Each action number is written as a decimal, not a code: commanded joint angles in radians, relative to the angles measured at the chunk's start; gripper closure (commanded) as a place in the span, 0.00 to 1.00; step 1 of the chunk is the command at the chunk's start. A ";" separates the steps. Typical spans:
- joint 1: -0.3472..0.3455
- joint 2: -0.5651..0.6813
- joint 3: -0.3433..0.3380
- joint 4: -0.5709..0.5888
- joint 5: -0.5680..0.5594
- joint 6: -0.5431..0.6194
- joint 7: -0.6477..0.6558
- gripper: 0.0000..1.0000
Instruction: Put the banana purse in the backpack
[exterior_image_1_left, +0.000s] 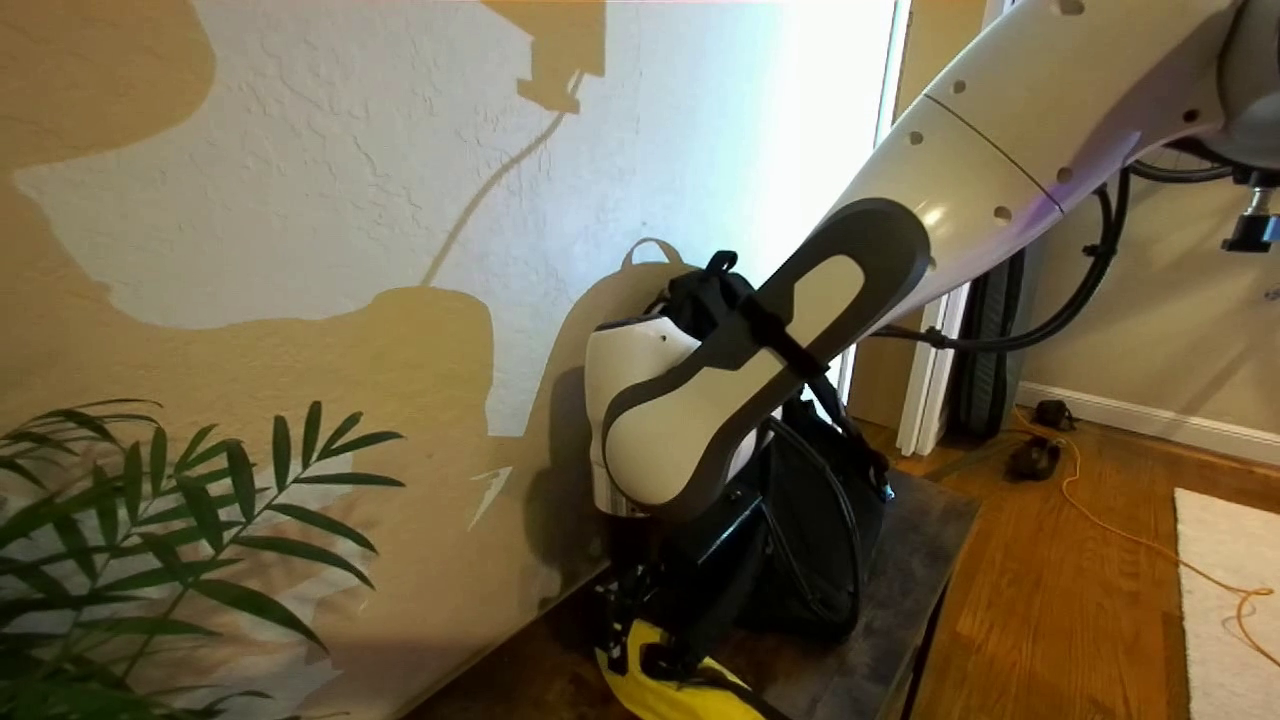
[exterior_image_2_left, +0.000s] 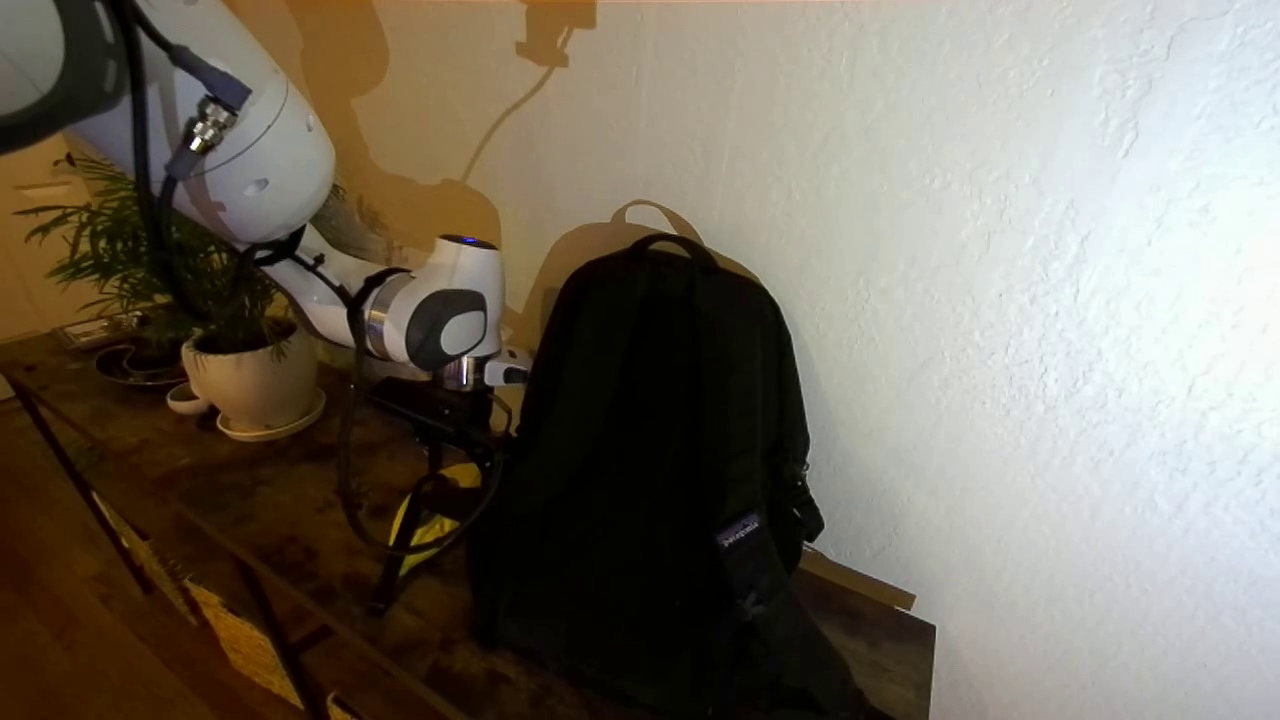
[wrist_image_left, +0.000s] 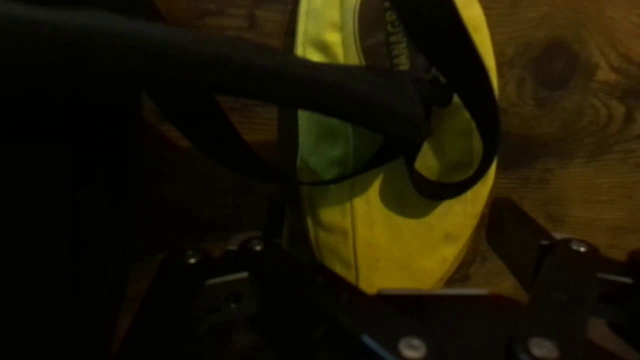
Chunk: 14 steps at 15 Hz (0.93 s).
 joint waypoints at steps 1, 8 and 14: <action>0.001 -0.037 0.003 -0.061 0.018 -0.024 0.013 0.00; -0.009 -0.025 0.018 -0.068 0.026 -0.005 -0.010 0.00; -0.018 -0.003 0.028 -0.048 0.032 0.008 -0.030 0.00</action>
